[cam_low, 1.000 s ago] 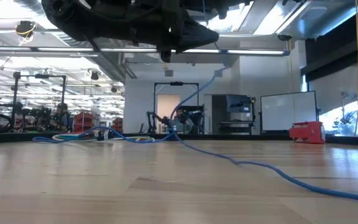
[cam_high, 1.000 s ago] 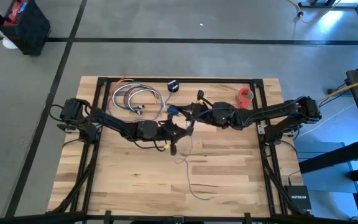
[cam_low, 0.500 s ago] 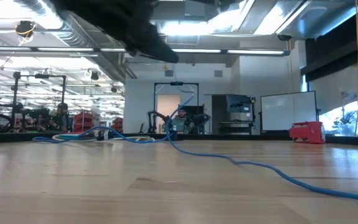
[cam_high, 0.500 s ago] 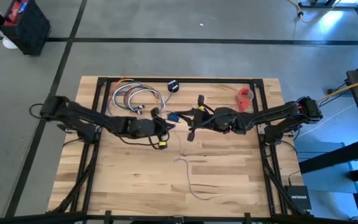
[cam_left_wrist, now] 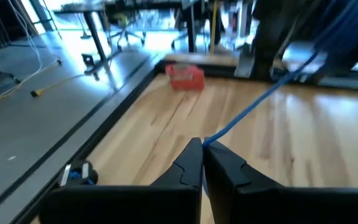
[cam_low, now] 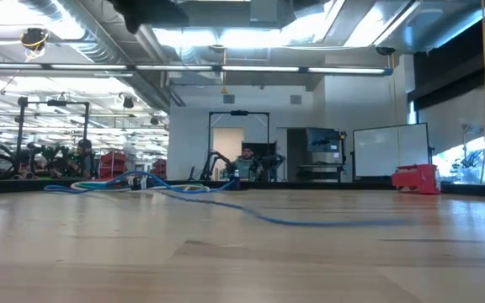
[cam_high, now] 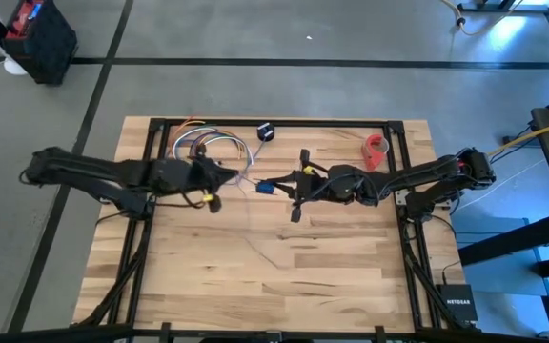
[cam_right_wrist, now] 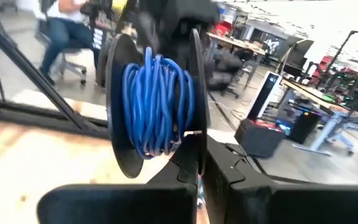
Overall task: Coil cords
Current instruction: Coil the blue wire onto the spool
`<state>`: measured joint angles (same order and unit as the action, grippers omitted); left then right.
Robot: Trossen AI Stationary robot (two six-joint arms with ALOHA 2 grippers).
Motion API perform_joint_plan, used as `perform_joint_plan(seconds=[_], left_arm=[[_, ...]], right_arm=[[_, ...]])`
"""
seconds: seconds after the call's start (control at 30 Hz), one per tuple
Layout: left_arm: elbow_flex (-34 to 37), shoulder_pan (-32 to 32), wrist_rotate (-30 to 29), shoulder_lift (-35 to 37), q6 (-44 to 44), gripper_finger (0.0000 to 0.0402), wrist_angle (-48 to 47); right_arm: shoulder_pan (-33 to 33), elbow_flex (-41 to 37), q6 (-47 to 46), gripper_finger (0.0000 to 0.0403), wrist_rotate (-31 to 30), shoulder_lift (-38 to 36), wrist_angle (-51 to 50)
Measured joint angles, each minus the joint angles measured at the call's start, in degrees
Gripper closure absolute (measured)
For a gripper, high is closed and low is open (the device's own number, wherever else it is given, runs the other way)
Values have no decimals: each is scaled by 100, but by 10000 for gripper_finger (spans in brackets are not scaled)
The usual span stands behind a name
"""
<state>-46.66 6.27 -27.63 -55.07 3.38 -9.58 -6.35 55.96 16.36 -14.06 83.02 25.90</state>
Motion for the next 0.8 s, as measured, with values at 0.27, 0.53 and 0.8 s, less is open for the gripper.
perform_joint_plan(seconds=[0.27, 0.53, 0.8], left_arm=[[1, 1, 6, 246, 475, 400, 17], [1, -10, 9, 122, 726, 400, 310], [3, -10, 27, -631, 648, 399, 1604]], right_arm=[[83, -4, 489, 396, -861, 179, -255], [438, -4, 690, 398, -1387, 695, -108], [568, -4, 633, 399, -1488, 824, -48]])
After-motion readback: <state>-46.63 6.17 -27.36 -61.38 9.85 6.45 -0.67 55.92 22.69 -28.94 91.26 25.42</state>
